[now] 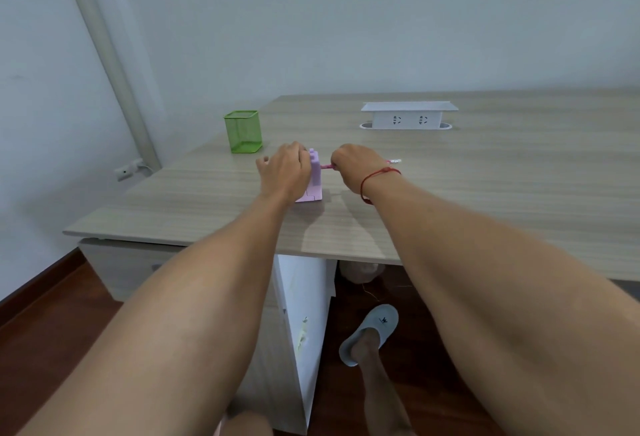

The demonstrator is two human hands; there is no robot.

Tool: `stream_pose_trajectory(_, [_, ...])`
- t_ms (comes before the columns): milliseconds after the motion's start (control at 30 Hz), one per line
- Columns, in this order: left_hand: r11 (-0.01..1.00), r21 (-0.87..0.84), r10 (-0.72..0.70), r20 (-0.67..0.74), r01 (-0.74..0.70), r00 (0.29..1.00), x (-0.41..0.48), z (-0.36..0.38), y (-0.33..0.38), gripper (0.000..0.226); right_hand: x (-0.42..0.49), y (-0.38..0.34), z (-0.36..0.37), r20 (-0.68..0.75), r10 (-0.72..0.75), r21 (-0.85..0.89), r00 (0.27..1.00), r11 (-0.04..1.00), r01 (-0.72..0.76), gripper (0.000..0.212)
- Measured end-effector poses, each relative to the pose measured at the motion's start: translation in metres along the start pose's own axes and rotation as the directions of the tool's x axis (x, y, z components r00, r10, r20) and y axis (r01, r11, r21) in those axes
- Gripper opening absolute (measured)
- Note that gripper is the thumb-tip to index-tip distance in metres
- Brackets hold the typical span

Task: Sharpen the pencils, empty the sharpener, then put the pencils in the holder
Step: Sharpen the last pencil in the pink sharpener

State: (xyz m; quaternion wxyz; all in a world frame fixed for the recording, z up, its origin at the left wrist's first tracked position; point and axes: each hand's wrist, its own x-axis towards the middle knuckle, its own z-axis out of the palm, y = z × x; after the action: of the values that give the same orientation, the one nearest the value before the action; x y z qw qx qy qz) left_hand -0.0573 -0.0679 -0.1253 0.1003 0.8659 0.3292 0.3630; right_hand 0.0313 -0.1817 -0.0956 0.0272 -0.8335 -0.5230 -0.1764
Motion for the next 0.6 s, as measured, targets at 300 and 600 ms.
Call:
stream_pose_trajectory(300, [0.998, -0.051, -0.027, 0.083, 0.032, 0.996, 0.0, -0.007, 0.002, 0.033, -0.007, -0.009, -0.005, 0.014, 0.021, -0.036, 1.0, 0.999, -0.02, 0.033])
stream_pose_trajectory(600, [0.983, -0.156, -0.083, 0.09, 0.097, 0.992, -0.005, -0.033, -0.026, 0.036, -0.004, -0.049, -0.006, -0.032, -0.043, 0.094, 0.999, 0.994, 0.046, 0.068])
